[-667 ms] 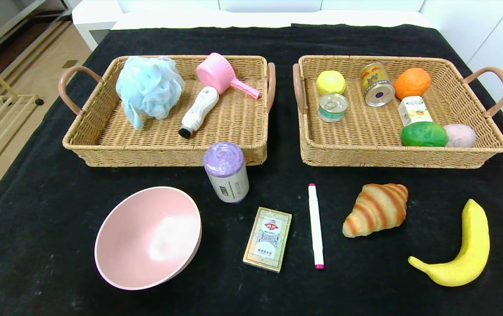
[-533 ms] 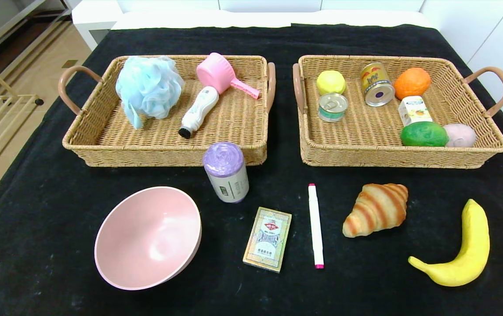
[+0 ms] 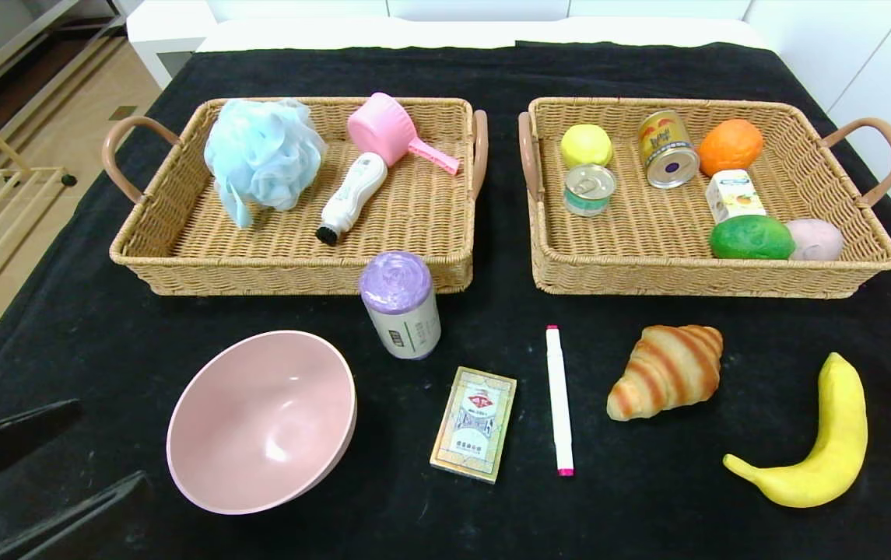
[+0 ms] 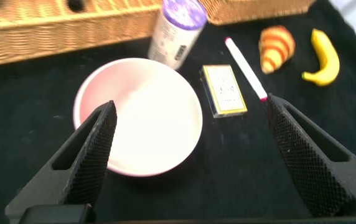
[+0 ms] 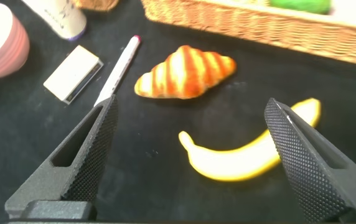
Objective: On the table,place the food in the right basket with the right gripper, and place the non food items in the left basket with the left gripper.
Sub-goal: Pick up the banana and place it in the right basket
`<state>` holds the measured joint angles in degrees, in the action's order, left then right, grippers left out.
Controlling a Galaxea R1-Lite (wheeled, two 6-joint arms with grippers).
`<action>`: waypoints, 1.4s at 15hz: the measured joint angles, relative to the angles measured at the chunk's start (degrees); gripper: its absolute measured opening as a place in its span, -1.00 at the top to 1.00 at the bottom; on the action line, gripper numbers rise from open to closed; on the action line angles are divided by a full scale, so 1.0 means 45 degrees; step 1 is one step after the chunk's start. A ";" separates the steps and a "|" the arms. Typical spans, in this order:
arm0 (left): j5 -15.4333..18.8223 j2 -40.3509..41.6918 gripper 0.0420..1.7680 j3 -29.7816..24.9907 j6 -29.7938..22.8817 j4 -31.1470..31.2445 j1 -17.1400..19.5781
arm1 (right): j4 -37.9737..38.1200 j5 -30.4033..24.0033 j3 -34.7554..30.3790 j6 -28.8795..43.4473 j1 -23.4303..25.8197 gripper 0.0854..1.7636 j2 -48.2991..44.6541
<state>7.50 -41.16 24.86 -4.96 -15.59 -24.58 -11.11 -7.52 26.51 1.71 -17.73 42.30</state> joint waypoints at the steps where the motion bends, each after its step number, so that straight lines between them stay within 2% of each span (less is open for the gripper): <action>1: 0.0005 -0.0580 -0.94 0.0247 0.0144 0.0000 -0.0198 | -0.0252 0.0209 0.0019 0.0116 -0.0420 -0.94 0.0428; 5: 0.0152 -0.2652 -0.94 0.1699 0.0498 -0.0033 -0.0945 | -0.0555 0.1642 0.0127 0.0423 -0.2278 -0.94 0.1525; 7: 0.0165 -0.3411 -0.94 0.2162 0.1132 -0.0008 -0.1105 | -0.0558 0.2148 0.0152 0.0452 -0.2891 -0.94 0.1772; 9: 0.0079 -0.3917 -0.94 0.2205 0.1910 0.0035 -0.1146 | -0.0563 0.2240 0.0152 0.0482 -0.3042 -0.94 0.1975; 19: 0.0011 -0.4348 -0.94 0.1918 0.2045 0.0225 -0.1159 | -0.0496 0.2178 0.0447 0.0496 -0.2896 -0.94 0.2452; 21: -0.0572 -0.4378 -0.94 0.1986 0.2040 0.0233 -0.1159 | -0.0341 0.2701 0.0840 0.0520 -0.2701 -0.94 0.2628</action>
<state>4.92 -60.86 33.79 4.22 -14.54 -29.79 -12.64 4.63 30.29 4.05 -29.88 54.13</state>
